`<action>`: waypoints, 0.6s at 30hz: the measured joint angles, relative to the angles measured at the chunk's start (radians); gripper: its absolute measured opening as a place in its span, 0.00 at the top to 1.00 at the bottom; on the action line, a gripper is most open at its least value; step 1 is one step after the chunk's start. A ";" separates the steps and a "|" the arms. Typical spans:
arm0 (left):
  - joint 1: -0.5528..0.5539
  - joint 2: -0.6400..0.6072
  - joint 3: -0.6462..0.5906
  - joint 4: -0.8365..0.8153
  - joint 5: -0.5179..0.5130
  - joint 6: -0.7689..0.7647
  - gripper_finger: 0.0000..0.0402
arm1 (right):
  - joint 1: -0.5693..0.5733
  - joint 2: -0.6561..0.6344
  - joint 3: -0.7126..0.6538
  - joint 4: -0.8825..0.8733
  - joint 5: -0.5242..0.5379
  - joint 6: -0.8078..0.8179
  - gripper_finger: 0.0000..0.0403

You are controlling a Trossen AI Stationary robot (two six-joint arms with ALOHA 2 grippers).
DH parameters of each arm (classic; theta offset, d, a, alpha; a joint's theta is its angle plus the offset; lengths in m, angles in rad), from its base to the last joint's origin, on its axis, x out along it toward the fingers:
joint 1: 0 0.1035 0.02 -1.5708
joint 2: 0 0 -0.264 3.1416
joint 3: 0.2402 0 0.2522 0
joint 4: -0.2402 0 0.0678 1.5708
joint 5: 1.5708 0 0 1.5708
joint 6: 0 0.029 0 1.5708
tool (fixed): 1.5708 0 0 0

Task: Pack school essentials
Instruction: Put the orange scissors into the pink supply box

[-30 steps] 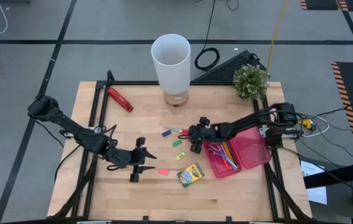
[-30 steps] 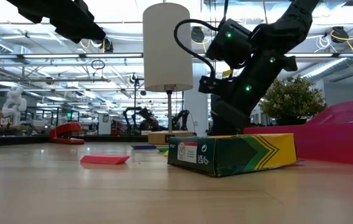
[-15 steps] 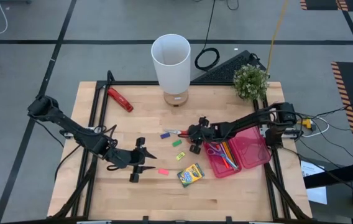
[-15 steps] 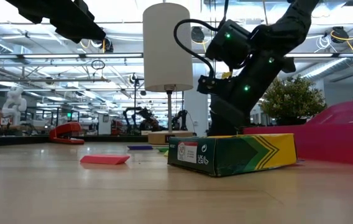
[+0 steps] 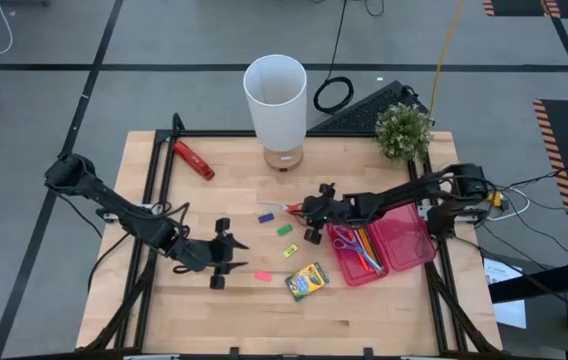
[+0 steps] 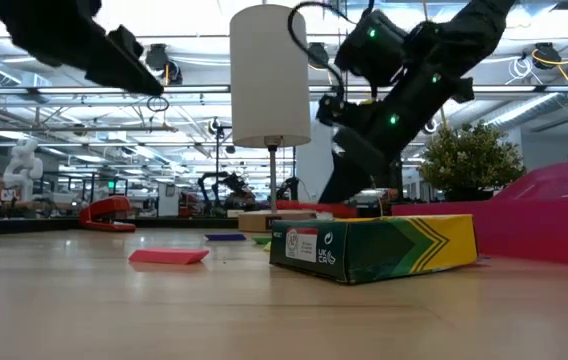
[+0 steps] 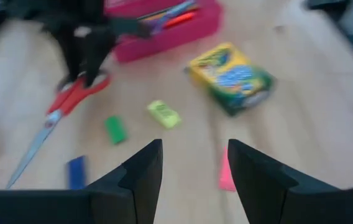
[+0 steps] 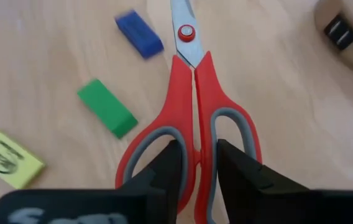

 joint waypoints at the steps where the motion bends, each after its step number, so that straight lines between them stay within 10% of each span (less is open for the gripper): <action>1: 0.000 0.000 -0.005 -0.002 -0.032 -0.005 0.54 | 0.005 -0.011 0.000 0.003 0.000 -0.009 0.80; 8: 0.011 0.000 -0.001 0.000 -0.185 -0.049 0.53 | 0.079 -0.092 0.001 0.002 0.000 -0.186 0.80; 18: 0.055 0.000 0.094 0.001 -0.042 -0.145 0.53 | 0.237 -0.141 0.001 -0.030 0.146 -0.473 0.80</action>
